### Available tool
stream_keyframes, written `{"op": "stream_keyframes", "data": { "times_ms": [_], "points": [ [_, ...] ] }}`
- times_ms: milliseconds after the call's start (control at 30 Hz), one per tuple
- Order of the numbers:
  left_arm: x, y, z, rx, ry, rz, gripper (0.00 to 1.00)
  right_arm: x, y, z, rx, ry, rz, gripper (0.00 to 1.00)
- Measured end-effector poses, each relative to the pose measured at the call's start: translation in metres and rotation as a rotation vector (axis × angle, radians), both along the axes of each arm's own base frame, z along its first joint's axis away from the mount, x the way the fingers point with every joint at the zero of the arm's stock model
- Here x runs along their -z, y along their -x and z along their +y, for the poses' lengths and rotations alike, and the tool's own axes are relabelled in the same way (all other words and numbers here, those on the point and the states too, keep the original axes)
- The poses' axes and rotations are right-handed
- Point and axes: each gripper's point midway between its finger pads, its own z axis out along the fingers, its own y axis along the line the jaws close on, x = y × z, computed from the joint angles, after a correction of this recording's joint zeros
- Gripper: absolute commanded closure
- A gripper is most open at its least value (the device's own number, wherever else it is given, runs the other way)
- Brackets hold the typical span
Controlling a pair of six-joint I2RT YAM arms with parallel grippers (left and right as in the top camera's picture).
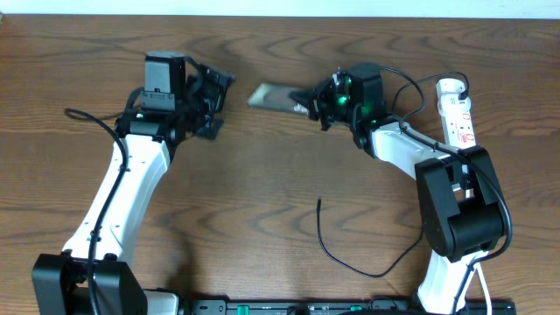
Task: Plug charger to phone and switch on socket
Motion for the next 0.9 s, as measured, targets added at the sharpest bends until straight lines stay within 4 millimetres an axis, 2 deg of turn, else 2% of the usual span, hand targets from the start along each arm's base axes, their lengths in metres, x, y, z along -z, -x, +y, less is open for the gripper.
{"op": "stream_keyframes", "data": {
  "times_ms": [233, 367, 667, 800, 900],
  "points": [
    [-0.035, -0.022, -0.009, 0.051, 0.022, -0.19, 0.04, -0.087, -0.012, 0.015, 0.022, -0.291, -0.158, 0.98],
    [-0.045, -0.028, -0.01, 0.047, 0.039, -0.234, 0.04, -0.118, -0.005, 0.023, 0.004, -0.387, -0.218, 0.99],
    [-0.082, -0.044, -0.013, 0.041, 0.071, -0.4, 0.04, -0.123, 0.019, 0.057, -0.067, -0.443, -0.157, 0.99],
    [-0.085, -0.045, -0.013, 0.04, 0.071, -0.41, 0.04, -0.129, 0.03, 0.071, -0.096, -0.464, -0.16, 0.98],
    [-0.085, -0.046, -0.011, 0.04, 0.067, -0.416, 0.04, -0.14, 0.031, 0.071, -0.083, -0.492, -0.209, 0.98]
  ]
}}
